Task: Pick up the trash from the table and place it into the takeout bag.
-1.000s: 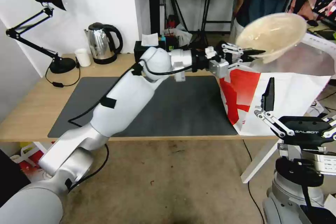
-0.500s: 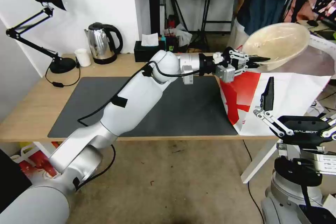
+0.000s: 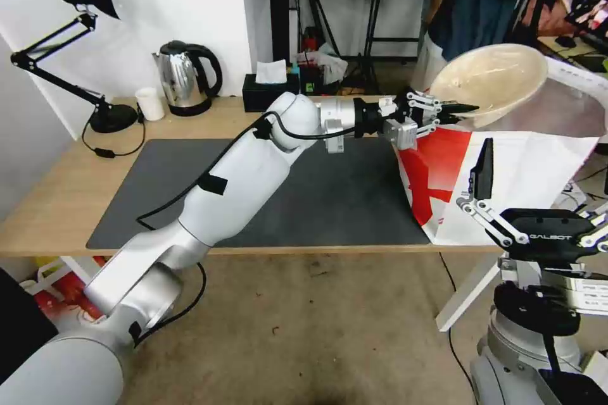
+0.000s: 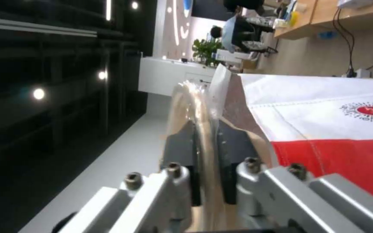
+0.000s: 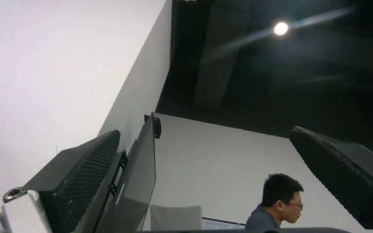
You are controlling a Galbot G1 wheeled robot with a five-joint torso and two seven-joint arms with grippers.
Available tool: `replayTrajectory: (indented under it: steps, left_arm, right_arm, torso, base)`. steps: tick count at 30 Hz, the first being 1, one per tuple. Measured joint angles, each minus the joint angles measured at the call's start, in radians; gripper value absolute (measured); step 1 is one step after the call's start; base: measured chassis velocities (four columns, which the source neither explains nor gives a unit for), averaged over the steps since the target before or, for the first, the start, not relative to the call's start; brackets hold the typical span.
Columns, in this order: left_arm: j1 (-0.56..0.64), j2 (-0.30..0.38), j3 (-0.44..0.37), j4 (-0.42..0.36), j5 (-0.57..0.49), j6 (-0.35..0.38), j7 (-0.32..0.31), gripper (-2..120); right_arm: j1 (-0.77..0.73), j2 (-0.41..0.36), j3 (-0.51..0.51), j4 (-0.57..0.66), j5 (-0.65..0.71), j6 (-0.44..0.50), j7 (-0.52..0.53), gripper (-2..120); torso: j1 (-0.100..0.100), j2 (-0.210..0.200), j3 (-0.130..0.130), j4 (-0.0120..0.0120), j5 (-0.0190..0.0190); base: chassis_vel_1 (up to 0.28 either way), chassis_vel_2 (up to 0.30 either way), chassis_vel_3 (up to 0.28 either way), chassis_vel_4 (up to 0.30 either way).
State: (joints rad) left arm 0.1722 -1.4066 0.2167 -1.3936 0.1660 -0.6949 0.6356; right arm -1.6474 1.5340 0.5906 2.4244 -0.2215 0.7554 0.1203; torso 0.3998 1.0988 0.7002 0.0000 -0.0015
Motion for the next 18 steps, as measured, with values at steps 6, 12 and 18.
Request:
replayTrajectory:
  steps: [6,12,18]
  left_arm:
    - [0.0,0.001,0.001,-0.003,-0.009,0.0,-0.004,33]
    - [0.0,0.005,0.001,-0.007,-0.016,0.001,-0.005,59]
    - [0.001,0.014,0.001,-0.014,-0.023,0.001,-0.005,77]
  right_arm:
    - [0.001,-0.001,0.0,0.0,0.0,0.0,0.0,100]
    - [0.003,-0.001,0.0,0.001,0.001,-0.001,-0.001,100]
    - [0.004,-0.001,0.0,0.001,0.001,-0.002,-0.001,100]
  torso:
    - [0.0,0.0,0.0,0.0,0.0]
    - [0.0,0.0,0.0,-0.0001,0.0]
    - [0.0,0.0,0.0,0.0,0.0]
  base:
    - [0.0,0.0,0.0,0.0]
    - [0.0,0.0,0.0,0.0]
    - [0.0,0.0,0.0,0.0]
